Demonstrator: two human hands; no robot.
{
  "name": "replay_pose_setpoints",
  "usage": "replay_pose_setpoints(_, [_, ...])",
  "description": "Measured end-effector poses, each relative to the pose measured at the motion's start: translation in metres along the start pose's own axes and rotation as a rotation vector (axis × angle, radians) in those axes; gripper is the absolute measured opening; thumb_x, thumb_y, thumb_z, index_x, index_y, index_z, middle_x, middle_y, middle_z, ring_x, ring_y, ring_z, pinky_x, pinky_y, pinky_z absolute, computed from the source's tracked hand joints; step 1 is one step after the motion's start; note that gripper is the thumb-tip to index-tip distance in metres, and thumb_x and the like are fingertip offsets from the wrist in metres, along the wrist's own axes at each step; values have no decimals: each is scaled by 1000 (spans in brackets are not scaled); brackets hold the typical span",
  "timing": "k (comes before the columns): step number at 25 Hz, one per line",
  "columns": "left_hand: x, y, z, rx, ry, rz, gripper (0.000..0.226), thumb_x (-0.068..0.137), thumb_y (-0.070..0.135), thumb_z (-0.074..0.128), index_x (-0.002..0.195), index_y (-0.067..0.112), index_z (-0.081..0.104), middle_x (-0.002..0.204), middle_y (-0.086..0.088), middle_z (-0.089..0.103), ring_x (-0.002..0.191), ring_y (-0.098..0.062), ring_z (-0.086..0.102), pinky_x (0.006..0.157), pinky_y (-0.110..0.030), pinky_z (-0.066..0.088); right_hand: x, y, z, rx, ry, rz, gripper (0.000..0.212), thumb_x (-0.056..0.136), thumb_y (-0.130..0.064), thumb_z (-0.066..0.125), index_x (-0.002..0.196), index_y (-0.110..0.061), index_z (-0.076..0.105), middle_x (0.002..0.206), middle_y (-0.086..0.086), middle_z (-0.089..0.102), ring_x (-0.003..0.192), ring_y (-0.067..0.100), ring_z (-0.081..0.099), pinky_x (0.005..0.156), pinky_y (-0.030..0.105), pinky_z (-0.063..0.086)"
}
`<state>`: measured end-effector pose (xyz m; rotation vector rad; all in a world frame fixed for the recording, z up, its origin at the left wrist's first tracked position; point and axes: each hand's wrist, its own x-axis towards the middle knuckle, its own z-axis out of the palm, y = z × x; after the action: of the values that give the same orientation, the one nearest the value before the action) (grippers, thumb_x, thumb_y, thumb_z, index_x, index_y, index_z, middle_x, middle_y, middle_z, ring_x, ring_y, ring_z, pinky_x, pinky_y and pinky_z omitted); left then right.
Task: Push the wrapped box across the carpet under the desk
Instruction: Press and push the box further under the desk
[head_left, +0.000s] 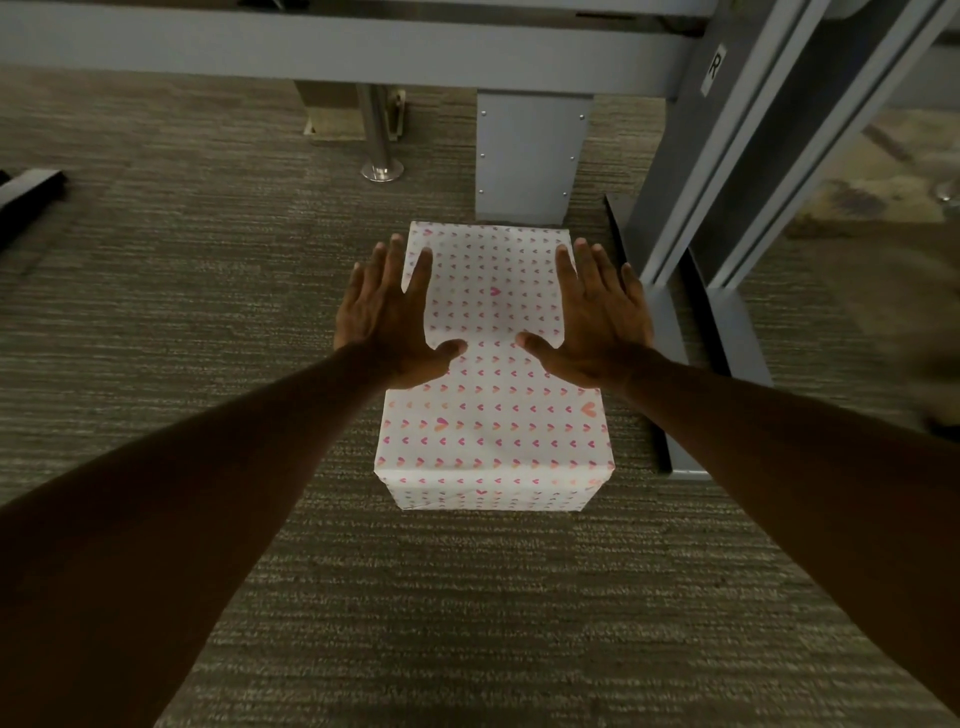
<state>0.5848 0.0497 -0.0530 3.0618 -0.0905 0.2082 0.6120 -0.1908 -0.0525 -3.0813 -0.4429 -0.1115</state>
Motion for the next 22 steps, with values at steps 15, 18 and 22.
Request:
replay_pose_setpoints(15, [-5,-3,17,-121,-88,-90,108,74,63,65,155,18,8,164,-17,7,150,-38,9,115,-56,23,-1,10,13,88,-20,60,110,86,-72,49,161,-9,-2,171,16,3,158,34,4,126,54,10])
replay_pose_setpoints(18, [-8,-11,25,-159,-131,-154,100,74,57,68,153,20,18,160,-19,20,146,-40,20,109,-58,34,-5,12,18,171,-40,78,105,86,-61,61,160,-6,9,169,18,13,156,37,15,124,55,21])
replay_pose_setpoints(22, [-13,-19,38,-205,-196,-281,83,80,51,65,146,15,30,149,-19,36,139,-39,33,103,-54,41,-10,15,31,244,-55,116,94,84,-53,69,153,-5,27,158,19,36,145,39,36,116,51,37])
